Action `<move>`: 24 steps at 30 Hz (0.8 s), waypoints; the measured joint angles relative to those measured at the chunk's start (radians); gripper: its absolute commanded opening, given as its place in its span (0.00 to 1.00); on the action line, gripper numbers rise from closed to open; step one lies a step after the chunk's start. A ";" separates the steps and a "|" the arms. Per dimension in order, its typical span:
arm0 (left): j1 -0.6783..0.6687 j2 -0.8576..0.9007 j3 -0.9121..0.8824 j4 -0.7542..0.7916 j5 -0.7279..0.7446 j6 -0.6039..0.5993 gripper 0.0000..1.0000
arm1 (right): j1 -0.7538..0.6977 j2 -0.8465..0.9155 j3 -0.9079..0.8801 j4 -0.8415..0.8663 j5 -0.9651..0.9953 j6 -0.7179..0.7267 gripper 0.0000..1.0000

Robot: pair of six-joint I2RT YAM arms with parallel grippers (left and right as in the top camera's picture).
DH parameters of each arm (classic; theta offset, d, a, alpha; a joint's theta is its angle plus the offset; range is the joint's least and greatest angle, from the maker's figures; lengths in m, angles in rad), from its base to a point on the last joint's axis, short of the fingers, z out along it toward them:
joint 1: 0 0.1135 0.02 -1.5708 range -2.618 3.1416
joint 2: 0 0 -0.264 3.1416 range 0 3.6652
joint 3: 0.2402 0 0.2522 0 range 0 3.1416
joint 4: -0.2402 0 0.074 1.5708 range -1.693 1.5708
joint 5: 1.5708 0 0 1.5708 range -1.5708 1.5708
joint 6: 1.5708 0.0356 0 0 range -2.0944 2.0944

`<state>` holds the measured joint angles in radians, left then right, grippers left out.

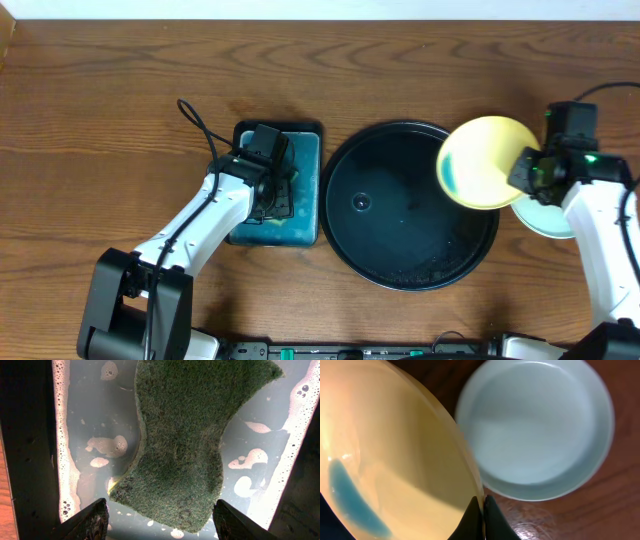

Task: Clean dirty plates on tray and stack at the side

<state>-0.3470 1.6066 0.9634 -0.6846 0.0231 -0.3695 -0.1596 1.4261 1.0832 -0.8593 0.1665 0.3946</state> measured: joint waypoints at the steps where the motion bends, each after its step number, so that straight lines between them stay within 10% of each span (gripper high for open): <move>1: 0.000 0.000 0.000 0.000 0.000 0.000 0.68 | -0.018 0.000 0.000 0.000 0.002 0.008 0.01; 24: 0.000 0.000 0.000 0.000 0.000 0.000 0.68 | -0.283 0.000 0.000 0.158 0.320 0.093 0.01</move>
<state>-0.3470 1.6066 0.9634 -0.6842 0.0231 -0.3695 -0.4431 1.4261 1.0832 -0.7013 0.4862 0.4873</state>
